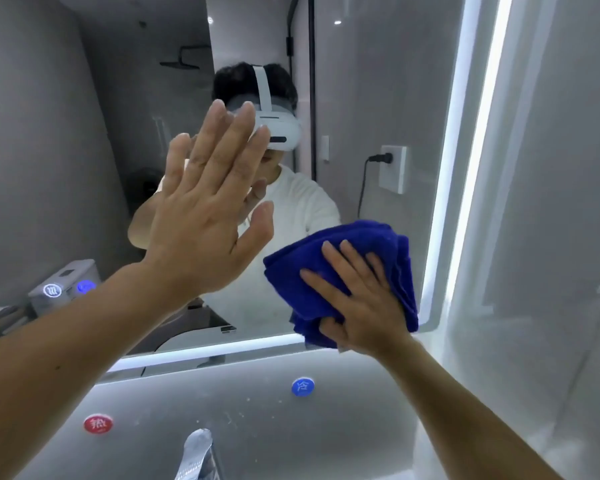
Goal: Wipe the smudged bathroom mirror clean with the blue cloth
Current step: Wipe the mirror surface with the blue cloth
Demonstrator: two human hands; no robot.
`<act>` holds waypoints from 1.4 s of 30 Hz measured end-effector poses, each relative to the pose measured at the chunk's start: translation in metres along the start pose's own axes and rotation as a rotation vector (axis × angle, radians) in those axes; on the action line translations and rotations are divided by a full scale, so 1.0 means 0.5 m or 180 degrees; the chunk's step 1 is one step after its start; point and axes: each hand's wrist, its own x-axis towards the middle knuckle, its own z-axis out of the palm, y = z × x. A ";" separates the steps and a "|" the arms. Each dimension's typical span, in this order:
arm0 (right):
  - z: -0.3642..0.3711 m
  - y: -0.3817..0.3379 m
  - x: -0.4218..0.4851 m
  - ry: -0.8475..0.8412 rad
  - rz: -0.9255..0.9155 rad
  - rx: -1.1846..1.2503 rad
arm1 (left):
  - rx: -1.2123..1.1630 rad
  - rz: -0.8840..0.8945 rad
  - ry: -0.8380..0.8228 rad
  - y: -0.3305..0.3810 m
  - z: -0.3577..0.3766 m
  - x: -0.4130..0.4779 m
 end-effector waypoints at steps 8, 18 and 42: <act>-0.127 0.213 0.277 0.0643 0.1935 -0.0288 | -0.0068 -0.0034 0.0108 0.002 -0.033 0.048; -0.119 0.187 0.316 0.0741 0.2052 -0.0286 | 0.0006 0.0054 0.0181 -0.030 -0.068 0.106; -0.137 0.066 0.557 0.0312 0.0904 -0.0392 | 0.0176 0.0014 0.0416 -0.101 -0.190 0.301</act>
